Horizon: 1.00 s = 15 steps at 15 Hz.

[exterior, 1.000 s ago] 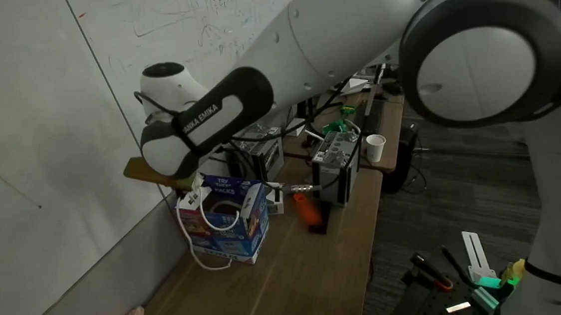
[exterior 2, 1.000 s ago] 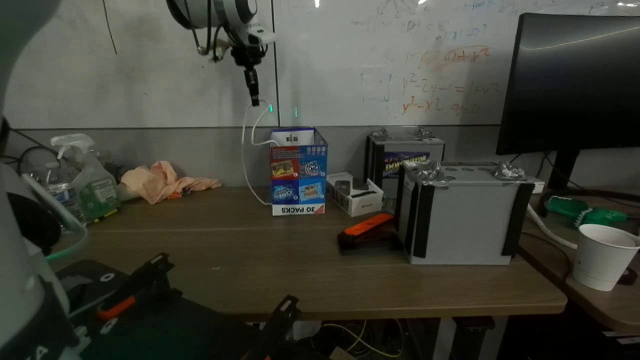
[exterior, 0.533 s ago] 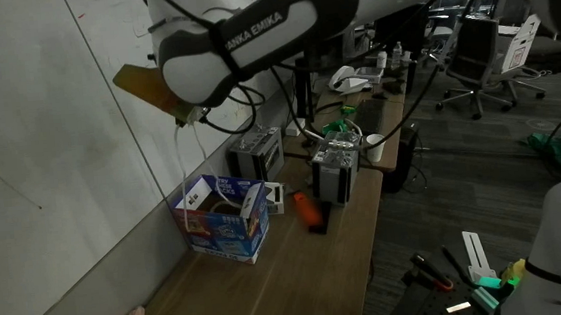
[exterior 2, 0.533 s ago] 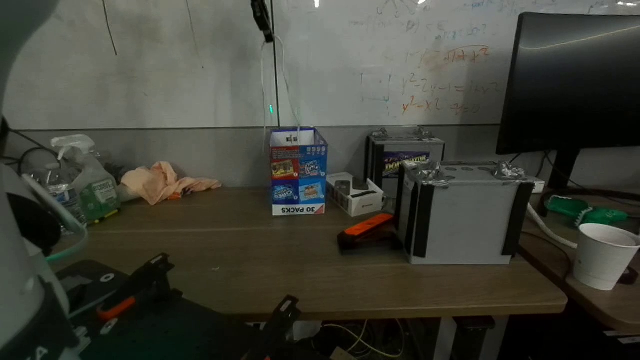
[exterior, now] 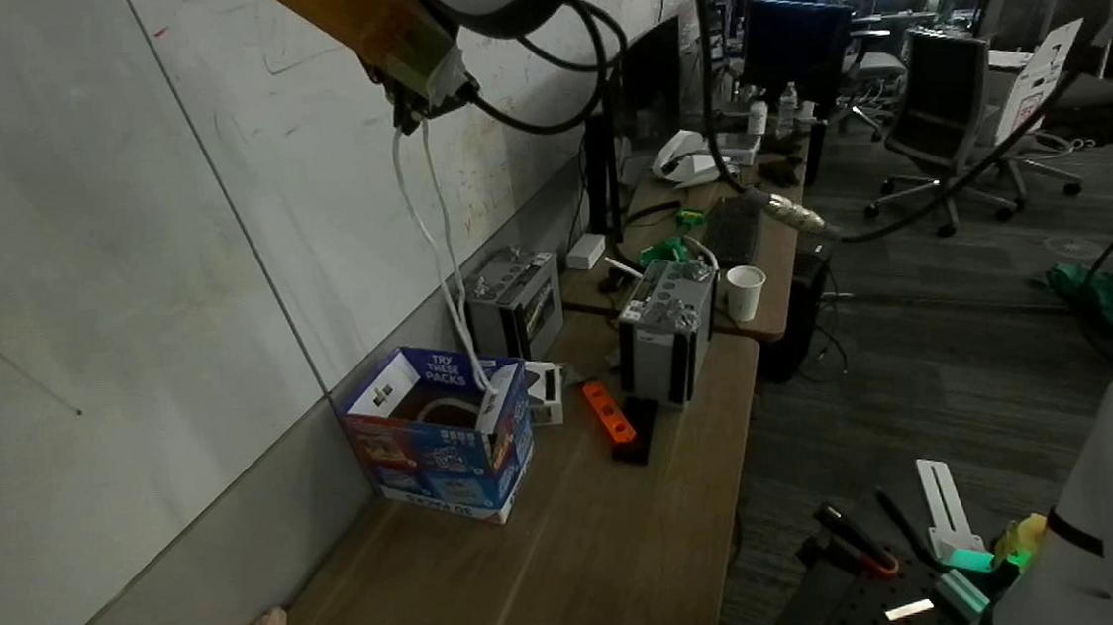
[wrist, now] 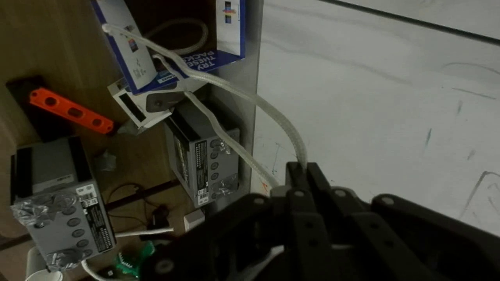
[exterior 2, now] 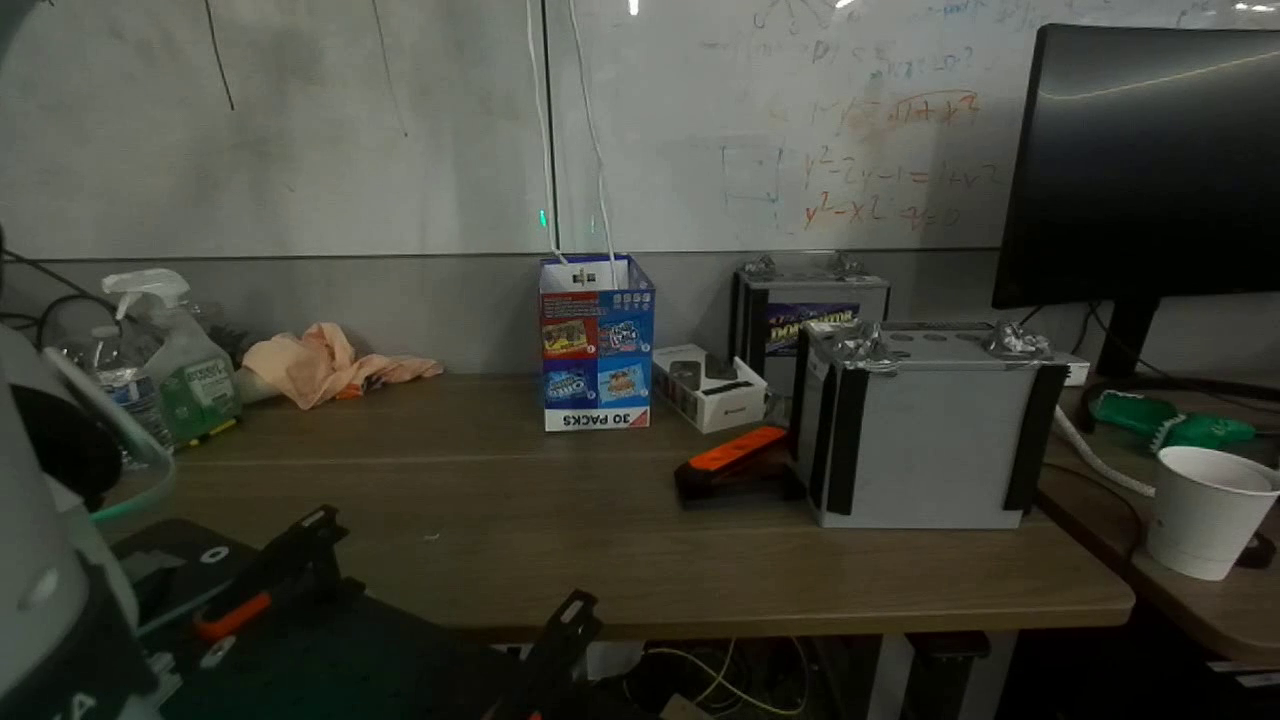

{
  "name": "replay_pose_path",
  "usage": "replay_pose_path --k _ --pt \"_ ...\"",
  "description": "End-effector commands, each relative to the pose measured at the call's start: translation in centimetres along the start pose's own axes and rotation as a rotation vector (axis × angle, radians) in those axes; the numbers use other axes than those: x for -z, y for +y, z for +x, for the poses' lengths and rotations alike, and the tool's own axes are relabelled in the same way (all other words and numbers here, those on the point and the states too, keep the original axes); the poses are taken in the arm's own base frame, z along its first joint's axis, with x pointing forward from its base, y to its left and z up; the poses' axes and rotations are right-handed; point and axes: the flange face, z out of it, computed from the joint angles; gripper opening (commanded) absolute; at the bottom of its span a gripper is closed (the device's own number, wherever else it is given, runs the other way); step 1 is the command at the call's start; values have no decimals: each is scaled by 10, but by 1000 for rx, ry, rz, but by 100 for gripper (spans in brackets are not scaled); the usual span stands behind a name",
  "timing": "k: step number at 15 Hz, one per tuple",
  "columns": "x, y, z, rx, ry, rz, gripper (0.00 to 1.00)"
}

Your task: Put the ropes in the box

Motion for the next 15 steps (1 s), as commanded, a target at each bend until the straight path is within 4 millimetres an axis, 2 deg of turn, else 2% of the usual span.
replay_pose_path --k 1,6,9,12,15 --pt "-2 13 -10 41 2 -62 5" --pt "-37 19 -25 78 -13 -121 4" --pt "-41 17 -26 84 -13 -128 4" --pt "-28 12 -22 66 17 -106 4" --pt "0 6 -10 28 121 -44 4"
